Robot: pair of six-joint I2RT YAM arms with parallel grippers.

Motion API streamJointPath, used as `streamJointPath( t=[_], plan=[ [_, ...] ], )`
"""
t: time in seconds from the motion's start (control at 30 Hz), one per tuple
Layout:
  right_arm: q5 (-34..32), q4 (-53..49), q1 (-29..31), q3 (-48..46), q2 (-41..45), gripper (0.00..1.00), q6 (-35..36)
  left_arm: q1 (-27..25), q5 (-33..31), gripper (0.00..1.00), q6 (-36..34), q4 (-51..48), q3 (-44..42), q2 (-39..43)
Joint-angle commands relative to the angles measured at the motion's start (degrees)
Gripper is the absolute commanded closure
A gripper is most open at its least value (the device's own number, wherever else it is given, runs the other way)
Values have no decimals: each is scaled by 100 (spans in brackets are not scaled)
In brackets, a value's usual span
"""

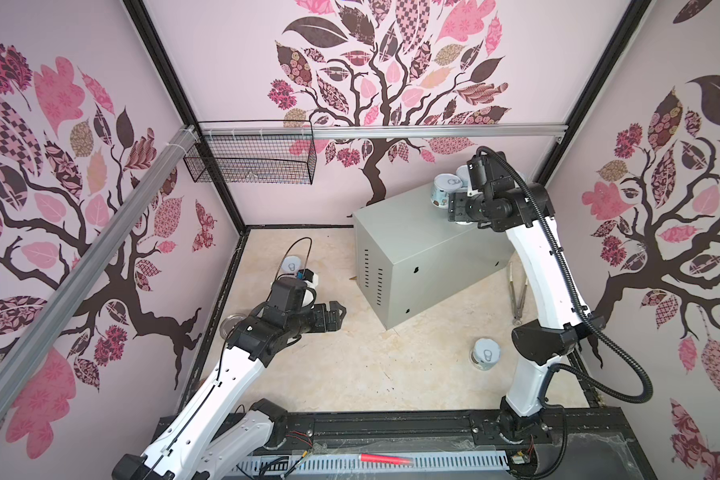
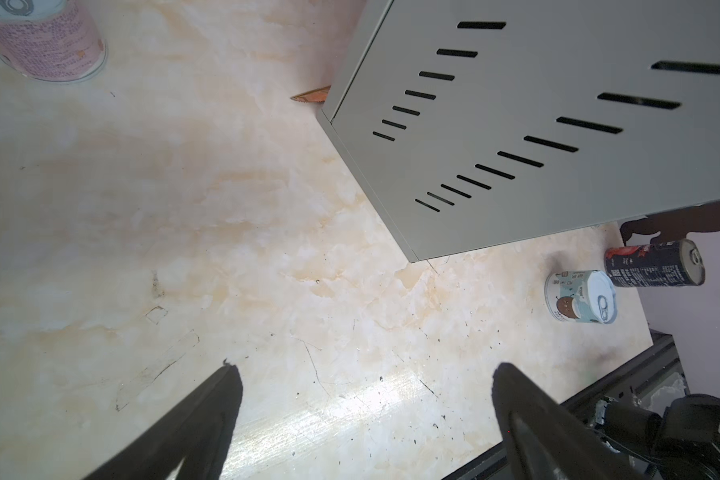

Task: Place and organize the canned foods onto the counter
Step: 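Carry the pink-label can with the right gripper up over the cabinet top, then lower the pink-label can beside the cluster of cans on the cabinet top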

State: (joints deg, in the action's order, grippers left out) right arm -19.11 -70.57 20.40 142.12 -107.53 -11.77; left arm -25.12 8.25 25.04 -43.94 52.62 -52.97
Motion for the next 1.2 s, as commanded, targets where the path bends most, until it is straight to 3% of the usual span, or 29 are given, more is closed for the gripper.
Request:
streamJointPath(
  t=[0.0,0.43,0.73,0.93,1.17],
  plan=[
    [-14,233,-63,296,-119,35,52,-21,33,2,-26,127,-171,37],
    [118,231,-63,340,-59,6,116,-14,-43,2,-54,93,-195,54],
    [142,282,-64,152,499,2,197,-19,-65,2,-47,85,-213,28],
    [423,435,-58,-437,1193,7,215,-19,-133,2,-52,54,-213,35],
    [738,1448,-54,-2471,2453,31,1,-17,-235,2,-60,9,-206,39]
  ],
)
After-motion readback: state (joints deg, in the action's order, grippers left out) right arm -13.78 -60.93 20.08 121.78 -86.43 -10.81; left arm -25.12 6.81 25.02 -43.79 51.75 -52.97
